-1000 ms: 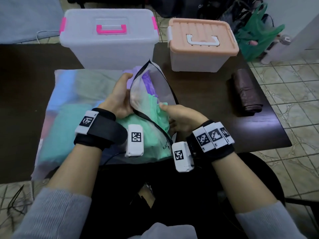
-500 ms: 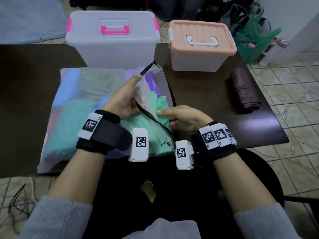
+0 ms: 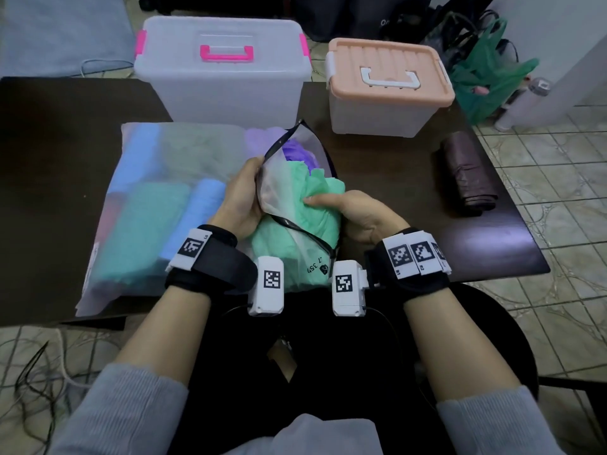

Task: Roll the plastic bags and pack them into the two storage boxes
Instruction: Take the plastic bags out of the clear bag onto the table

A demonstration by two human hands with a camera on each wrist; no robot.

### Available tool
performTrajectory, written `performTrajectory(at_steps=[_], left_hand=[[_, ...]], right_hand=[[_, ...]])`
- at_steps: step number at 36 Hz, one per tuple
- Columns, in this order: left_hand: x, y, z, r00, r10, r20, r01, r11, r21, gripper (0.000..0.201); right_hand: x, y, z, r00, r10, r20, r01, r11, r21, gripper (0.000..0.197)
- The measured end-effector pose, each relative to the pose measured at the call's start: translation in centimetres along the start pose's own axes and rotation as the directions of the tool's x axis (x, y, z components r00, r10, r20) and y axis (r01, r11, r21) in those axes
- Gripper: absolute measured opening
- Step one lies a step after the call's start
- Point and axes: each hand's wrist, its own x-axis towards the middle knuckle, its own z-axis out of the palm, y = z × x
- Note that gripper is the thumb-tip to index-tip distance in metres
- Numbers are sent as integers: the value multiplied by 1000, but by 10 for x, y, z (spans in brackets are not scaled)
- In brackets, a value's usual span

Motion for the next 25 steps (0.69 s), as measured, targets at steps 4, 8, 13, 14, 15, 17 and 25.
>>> performTrajectory(at_steps=[4,8,13,14,15,17,25], left_hand=[[0,1,-4,998,6,66,-5,1000,-18,42],[0,4,-7,997,11,79,-7,999,-49,42],[-1,4,-7,995,-1,97,7,998,-55,41],[0,3,-7,995,-2,99,8,998,-54,41],[0,3,-7,995,-6,100,11,999,-50,42],[-1,3,-6,995,-12,99,16,999,-39,43],[-2,5,-3,996,12,92,-15,999,31,35]], right_hand=[[0,0,3,999,-48,14,48,999,20,19],[-3,-2,1,996,-85,27,83,993,80,15],[-5,-8,-3,1000,-29,-2,29,998,-46,43],[-5,-9,-5,1000,3,-6,-3,998,-56,47],[-7,-9,-7,1000,29,-1,-29,998,-53,41],[-7,-6,-12,996,76,48,-74,997,-37,21],[-12,-3,-7,999,-21,-29,18,995,-103,17]])
